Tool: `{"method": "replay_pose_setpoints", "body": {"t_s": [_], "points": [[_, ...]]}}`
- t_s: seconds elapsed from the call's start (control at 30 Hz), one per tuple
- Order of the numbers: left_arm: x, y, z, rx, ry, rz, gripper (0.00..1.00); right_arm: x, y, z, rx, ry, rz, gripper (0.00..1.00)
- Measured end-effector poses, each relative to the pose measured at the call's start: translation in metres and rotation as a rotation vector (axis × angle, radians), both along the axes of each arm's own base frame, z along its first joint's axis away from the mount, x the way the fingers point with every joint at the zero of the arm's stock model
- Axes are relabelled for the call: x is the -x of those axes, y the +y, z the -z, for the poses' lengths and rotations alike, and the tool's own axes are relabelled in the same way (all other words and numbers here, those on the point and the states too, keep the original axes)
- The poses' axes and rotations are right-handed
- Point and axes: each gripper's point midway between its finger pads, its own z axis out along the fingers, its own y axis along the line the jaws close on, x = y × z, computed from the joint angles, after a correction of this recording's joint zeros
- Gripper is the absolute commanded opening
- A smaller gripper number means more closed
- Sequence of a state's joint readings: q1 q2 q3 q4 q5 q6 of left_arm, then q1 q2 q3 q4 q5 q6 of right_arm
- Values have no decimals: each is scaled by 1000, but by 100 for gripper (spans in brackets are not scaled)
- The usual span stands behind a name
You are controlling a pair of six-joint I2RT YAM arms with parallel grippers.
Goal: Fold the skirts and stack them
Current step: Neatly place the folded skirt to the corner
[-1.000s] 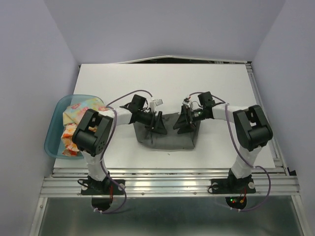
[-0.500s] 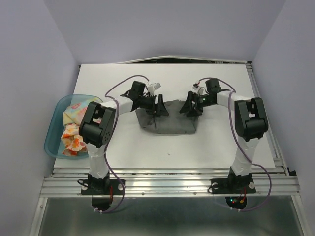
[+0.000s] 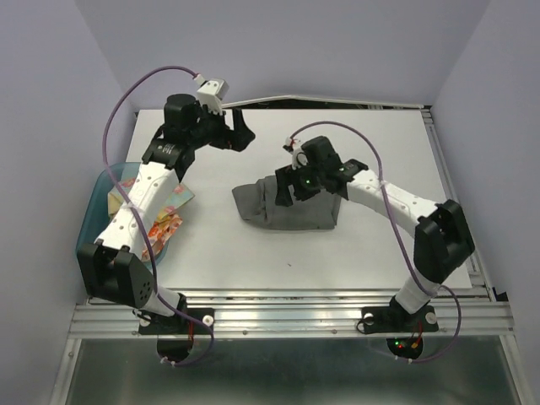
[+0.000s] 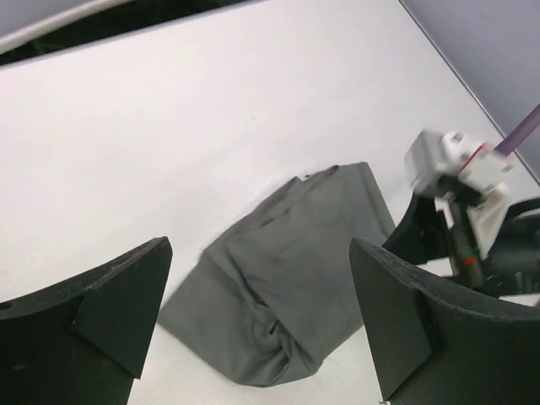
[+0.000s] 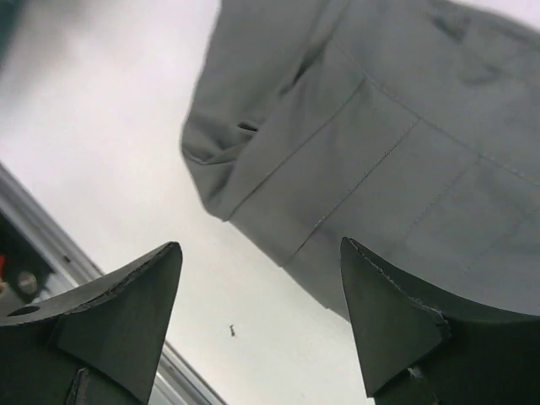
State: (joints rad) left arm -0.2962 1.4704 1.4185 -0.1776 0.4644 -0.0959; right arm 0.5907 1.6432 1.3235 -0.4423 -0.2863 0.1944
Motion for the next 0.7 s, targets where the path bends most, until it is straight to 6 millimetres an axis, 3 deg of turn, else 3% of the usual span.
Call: {"method": "replay_pose_setpoints", "body": {"t_s": [0.03, 0.1, 0.23, 0.27, 0.33, 0.43, 0.57, 0.7], "points": [[0, 10, -5, -10, -14, -27, 99, 3, 5, 9, 23, 9, -5, 80], [0, 22, -8, -25, -18, -58, 99, 5, 10, 45, 101, 58, 5, 80], [-1, 40, 4, -62, 10, -112, 99, 2, 0, 116, 251, 157, 64, 78], [0, 43, 8, -68, 21, -119, 99, -2, 0, 125, 264, 157, 75, 77], [3, 49, 17, -83, 44, -137, 99, -17, -1, 119, 262, 119, 105, 77], [6, 55, 24, -106, 59, -152, 99, -28, -11, 126, 266, 119, 129, 75], [7, 62, 29, -153, 59, -157, 99, -63, -53, 125, 254, 108, 168, 75], [8, 70, 42, -199, 82, -146, 99, -129, -149, 125, 271, 64, 268, 74]]}}
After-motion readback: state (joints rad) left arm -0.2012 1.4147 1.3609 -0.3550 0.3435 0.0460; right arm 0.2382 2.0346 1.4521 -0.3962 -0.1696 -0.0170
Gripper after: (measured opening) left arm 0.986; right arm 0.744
